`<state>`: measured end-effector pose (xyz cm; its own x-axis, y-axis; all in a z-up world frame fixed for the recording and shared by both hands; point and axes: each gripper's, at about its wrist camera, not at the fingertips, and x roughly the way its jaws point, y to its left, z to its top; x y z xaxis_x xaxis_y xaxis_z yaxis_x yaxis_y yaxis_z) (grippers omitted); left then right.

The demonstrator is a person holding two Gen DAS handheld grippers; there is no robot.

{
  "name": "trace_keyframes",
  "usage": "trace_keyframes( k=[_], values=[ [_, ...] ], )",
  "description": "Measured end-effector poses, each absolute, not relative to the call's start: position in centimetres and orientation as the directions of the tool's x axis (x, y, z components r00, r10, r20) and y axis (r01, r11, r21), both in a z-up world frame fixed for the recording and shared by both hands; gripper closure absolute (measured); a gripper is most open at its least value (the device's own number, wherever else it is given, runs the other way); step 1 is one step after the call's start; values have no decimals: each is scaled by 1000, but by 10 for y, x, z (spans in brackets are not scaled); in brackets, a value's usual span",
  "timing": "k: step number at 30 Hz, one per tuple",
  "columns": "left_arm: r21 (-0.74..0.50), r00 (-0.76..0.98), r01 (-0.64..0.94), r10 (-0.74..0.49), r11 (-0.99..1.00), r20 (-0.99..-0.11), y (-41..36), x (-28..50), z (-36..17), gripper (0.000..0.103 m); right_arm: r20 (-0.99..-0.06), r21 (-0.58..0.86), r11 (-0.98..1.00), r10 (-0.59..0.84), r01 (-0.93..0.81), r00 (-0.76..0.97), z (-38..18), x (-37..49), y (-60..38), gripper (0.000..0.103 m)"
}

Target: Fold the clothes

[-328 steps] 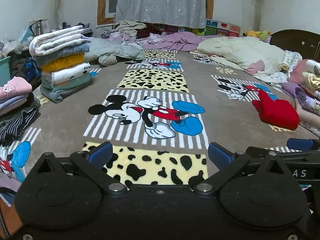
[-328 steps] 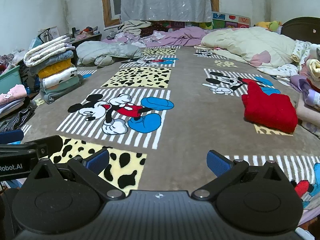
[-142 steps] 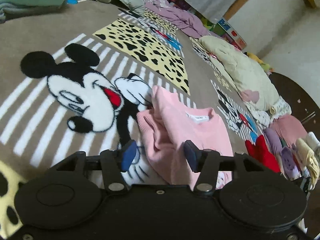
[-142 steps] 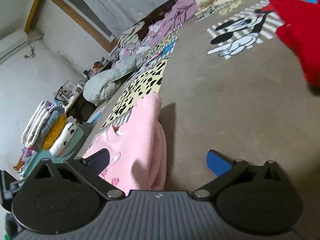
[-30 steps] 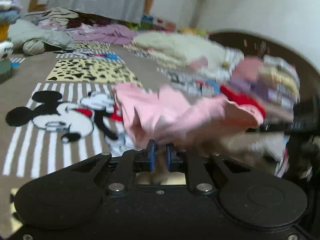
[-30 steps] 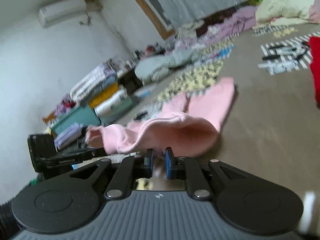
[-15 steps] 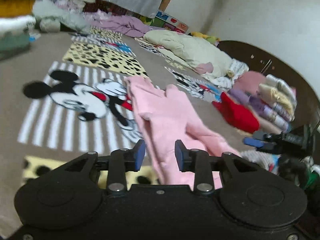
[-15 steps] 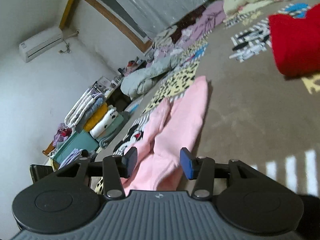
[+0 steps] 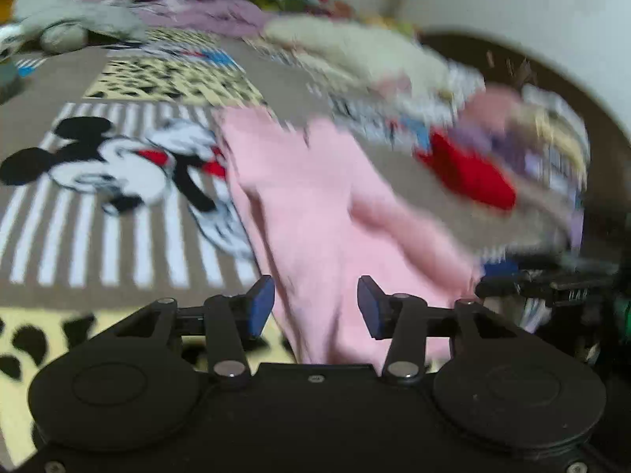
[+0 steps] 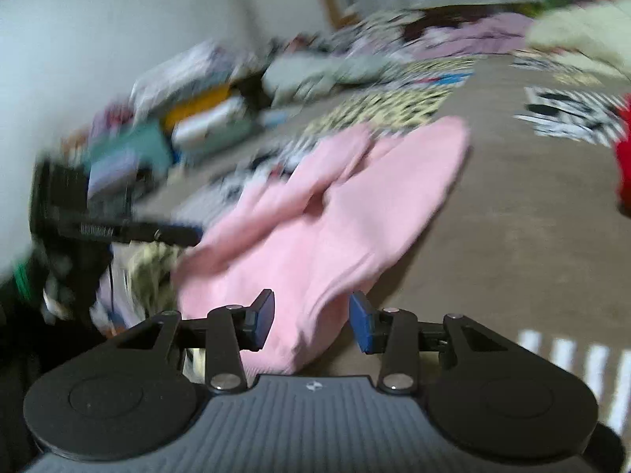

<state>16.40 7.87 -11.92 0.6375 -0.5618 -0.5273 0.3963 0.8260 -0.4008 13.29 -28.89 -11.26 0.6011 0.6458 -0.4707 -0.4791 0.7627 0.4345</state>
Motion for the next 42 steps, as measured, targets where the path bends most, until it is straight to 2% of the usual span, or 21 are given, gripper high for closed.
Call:
trace_keyframes(
  k=[4, 7, 13, 18, 28, 31, 33, 35, 42],
  values=[
    [-514, 698, 310, -559, 800, -448, 95, 202, -115, 58, -369, 598, 726, 625, -339, 688, -119, 165, -331, 53],
    [-543, 715, 268, -542, 796, -442, 94, 232, -113, 59, -373, 639, 727, 578, -250, 725, -131, 196, -340, 52],
    [-510, 723, 272, -523, 816, -452, 77, 282, -101, 59, -358, 643, 734, 539, -218, 762, -136, 241, -335, 52],
    [-527, 724, 222, -501, 820, -474, 75, 329, -116, 59, -352, 632, 741, 534, -225, 769, -139, 280, -326, 52],
    [-541, 704, 215, -513, 813, -491, 72, 366, -127, 61, -353, 638, 733, 552, -237, 755, -147, 318, -316, 52],
    [-523, 687, 228, -516, 821, -511, 65, 371, -130, 71, -383, 591, 761, 557, -268, 737, -147, 321, -303, 52],
    [-500, 685, 241, -511, 832, -519, 60, 371, -130, 87, -396, 567, 773, 560, -286, 728, -147, 321, -298, 52],
    [-477, 696, 250, -499, 843, -516, 59, 368, -128, 94, -406, 549, 782, 557, -294, 724, -148, 321, -294, 52],
    [-456, 761, 260, -471, 851, -446, 79, 348, -110, 96, -411, 544, 790, 544, -281, 732, -148, 319, -294, 52]
  ],
)
